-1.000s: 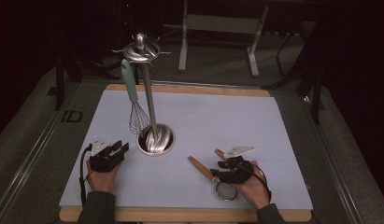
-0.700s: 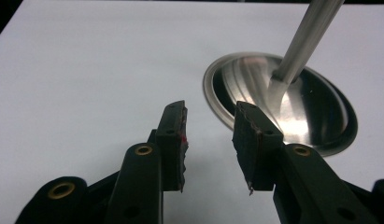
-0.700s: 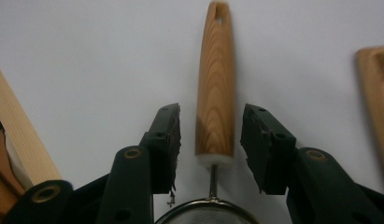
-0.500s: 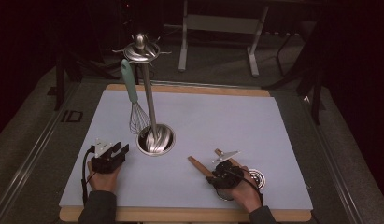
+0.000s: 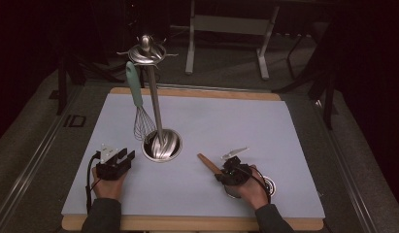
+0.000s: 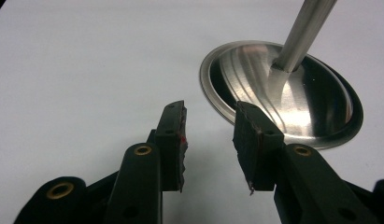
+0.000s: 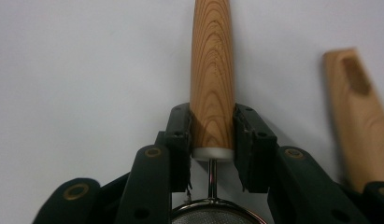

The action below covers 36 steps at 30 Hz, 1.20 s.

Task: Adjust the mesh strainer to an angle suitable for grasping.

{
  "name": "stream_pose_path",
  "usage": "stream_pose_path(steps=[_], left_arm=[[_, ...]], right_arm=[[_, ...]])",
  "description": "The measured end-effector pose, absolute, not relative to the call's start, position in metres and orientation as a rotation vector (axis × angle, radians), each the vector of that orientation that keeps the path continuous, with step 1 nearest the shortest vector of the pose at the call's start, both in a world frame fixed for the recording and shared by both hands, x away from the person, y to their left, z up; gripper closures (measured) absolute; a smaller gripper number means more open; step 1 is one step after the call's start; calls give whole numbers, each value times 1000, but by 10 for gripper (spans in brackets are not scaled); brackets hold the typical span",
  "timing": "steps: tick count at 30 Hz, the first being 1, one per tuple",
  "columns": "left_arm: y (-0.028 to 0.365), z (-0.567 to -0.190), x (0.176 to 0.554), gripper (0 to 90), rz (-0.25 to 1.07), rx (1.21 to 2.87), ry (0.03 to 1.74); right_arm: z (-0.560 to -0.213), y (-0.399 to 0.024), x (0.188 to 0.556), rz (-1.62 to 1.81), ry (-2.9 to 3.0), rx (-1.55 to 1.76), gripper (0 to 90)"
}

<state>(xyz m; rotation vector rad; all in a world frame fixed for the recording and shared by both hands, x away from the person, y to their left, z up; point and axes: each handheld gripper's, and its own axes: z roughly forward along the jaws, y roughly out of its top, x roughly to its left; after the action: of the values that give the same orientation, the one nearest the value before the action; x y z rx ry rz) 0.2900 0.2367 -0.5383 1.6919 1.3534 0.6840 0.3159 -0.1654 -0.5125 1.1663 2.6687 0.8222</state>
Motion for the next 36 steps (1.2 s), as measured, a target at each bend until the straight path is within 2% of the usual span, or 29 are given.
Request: stream_pose_path(steps=[9, 17, 28, 36], left_arm=[[238, -538, 290, 633, 677, 1688, 1357], [238, -538, 290, 624, 681, 1690, 1358], [237, -538, 290, 614, 681, 1688, 1361], [237, -539, 291, 610, 681, 1684, 1366]], right_arm=[[-511, -161, 348, 764, 2642, 1196, 682], [-506, -163, 348, 843, 2696, 1228, 647], [-495, -161, 354, 885, 2741, 1224, 677], [-500, -162, 369, 859, 2841, 1307, 683]])
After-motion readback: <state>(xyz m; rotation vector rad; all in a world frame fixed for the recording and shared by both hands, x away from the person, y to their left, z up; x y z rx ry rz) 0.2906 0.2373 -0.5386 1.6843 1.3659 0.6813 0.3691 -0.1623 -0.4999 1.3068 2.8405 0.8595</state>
